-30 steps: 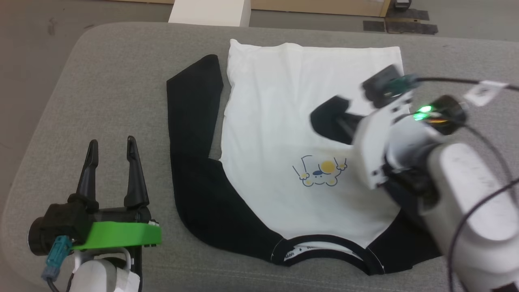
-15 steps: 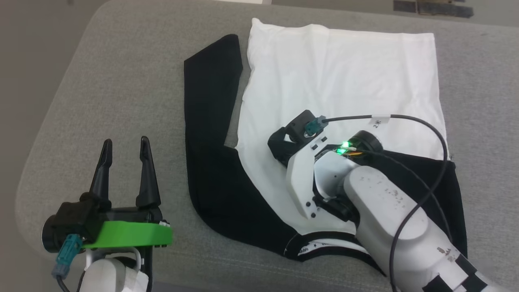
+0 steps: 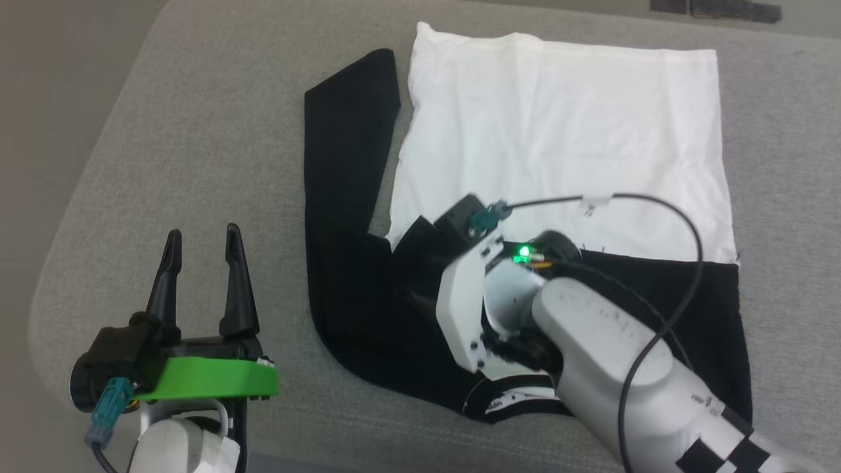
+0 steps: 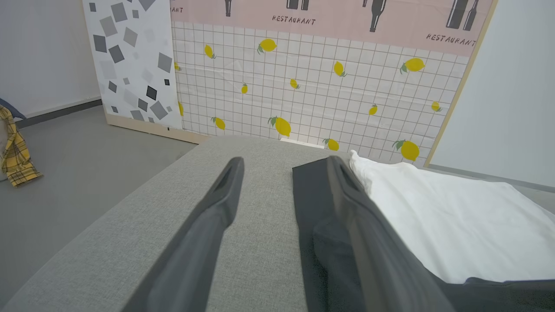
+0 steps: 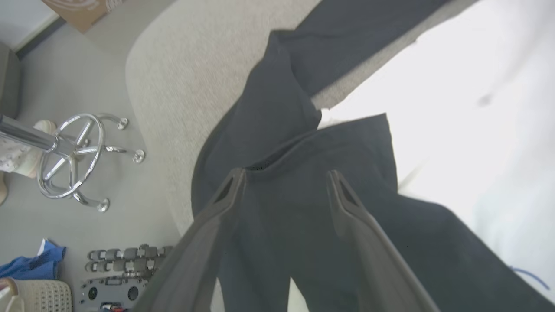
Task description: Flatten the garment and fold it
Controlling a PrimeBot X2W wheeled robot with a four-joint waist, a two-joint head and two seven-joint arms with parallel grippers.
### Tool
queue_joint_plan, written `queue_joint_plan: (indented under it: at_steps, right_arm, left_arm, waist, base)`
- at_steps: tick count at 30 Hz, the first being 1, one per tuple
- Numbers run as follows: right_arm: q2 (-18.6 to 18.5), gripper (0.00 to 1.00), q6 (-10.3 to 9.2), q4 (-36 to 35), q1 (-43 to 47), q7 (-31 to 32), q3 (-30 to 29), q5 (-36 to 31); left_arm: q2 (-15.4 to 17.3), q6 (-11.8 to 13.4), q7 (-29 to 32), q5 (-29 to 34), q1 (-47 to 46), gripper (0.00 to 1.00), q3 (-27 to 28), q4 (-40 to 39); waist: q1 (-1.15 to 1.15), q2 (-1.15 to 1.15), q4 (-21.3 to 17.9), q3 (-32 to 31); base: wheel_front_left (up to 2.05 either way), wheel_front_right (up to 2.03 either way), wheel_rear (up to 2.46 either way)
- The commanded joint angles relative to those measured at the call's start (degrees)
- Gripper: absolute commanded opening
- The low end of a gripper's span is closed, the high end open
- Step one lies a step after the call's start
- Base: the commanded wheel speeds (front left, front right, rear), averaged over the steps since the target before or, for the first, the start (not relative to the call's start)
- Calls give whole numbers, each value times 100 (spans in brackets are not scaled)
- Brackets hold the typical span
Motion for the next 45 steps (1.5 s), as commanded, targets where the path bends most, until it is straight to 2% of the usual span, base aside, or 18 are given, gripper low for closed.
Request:
queue_joint_plan:
  at_steps: [1, 6, 12, 16, 19, 23, 29, 35, 40, 45]
  right_arm:
    - [1, 100, -9, -129, -154, -60, -113, 126]
    - [-481, 100, -9, -781, -221, -163, -820, 442]
    - [-1152, 100, -9, -1400, 92, -680, -2668, 207]
    - [-1238, 100, -9, -1552, 476, -660, -3842, -146]
    - [-1186, 100, -9, -1773, 747, -541, -4508, -389]
    - [-1030, 100, -9, -2259, 1032, -305, -5314, -704]
    - [-728, 100, -9, -2989, 1145, 76, -5977, -999]
    - [-537, 100, -9, -3557, 1017, 341, -6182, -1124]
    - [-471, 100, -9, -3883, 892, 410, -6180, -1123]
    - [-418, 100, -9, -4095, 834, 438, -6141, -1117]
  left_arm:
    - [-16, 14, -22, 5, 1, 100, 32, 12]
    - [-16, -10, -22, 29, 100, 100, 139, 28]
    - [-16, -37, -22, 37, 171, 100, 197, 55]
    - [-16, -17, -22, -30, 147, 100, 182, 175]
    - [-16, 22, 0, -134, 71, 100, 160, 332]
    - [96, -103, 243, -217, -414, 100, 66, 550]
    - [666, -325, 1354, -488, -2011, 100, 19, 1226]
    - [1218, -349, 2989, -895, -3881, 100, 136, 2238]
    - [1452, -62, 4529, -1114, -4995, 100, 171, 2866]
    - [1649, 239, 5628, -1037, -5556, 100, 45, 3125]
  waist:
    - [0, 0, -162, -160]
    - [0, 0, -411, -350]
    - [0, 0, -677, -439]
    - [0, 0, -761, -387]
    - [0, 0, -783, -301]
    - [0, 0, -770, -32]
    - [0, 0, -831, 569]
    - [0, 0, -1041, 1329]
    - [0, 0, -1253, 1880]
    - [0, 0, -1360, 2229]
  base:
    - [0, 0, 0]
    - [0, 0, 0]
    - [0, 0, 0]
    - [0, 0, 0]
    - [0, 0, 0]
    - [0, 0, 0]
    - [0, 0, 0]
    - [0, 0, 0]
    - [0, 0, 0]
    - [0, 0, 0]
